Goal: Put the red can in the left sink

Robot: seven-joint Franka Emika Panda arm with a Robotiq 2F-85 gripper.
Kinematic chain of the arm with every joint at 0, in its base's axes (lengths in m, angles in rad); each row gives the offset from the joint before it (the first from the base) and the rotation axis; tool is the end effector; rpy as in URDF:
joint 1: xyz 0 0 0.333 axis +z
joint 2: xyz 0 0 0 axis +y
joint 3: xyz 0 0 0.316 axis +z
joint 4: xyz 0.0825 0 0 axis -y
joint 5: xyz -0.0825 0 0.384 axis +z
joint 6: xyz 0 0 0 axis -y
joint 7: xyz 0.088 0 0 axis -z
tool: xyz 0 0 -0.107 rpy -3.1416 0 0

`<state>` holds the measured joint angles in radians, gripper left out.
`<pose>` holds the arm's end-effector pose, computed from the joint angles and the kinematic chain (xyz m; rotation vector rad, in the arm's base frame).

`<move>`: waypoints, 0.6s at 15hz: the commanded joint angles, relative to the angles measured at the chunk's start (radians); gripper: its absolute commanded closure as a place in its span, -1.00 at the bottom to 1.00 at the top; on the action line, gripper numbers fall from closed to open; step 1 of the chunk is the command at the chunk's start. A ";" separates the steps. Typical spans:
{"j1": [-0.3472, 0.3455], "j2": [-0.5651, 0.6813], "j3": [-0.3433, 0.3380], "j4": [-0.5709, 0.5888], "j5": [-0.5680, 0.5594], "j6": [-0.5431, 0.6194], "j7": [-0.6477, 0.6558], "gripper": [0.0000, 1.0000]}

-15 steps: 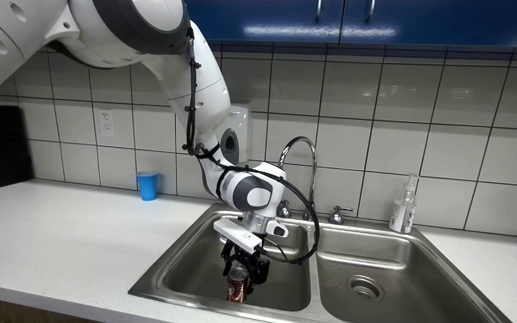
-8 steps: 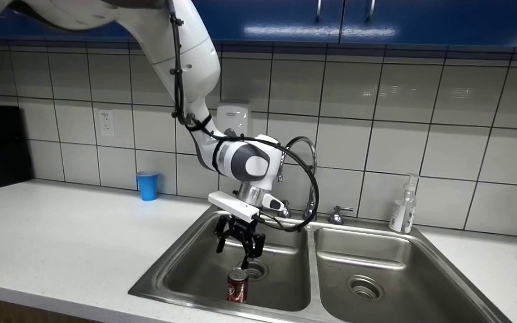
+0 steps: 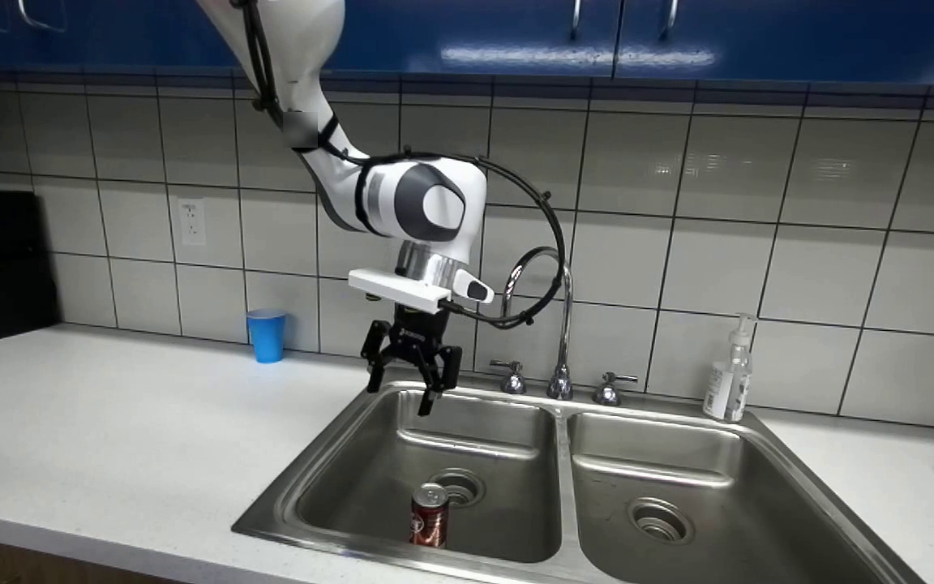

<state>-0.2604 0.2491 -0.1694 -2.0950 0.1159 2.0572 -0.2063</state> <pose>0.4981 -0.2207 0.2841 -2.9487 0.4352 0.3770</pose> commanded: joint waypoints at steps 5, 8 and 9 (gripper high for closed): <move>0.068 -0.270 0.006 -0.263 -0.008 0.117 0.107 -1.00; 0.098 -0.339 0.018 -0.374 -0.020 0.173 0.154 -1.00; 0.109 -0.359 0.025 -0.401 -0.025 0.181 0.169 -1.00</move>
<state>-0.1746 -0.0076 -0.1658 -2.3766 0.1108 2.1837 -0.1036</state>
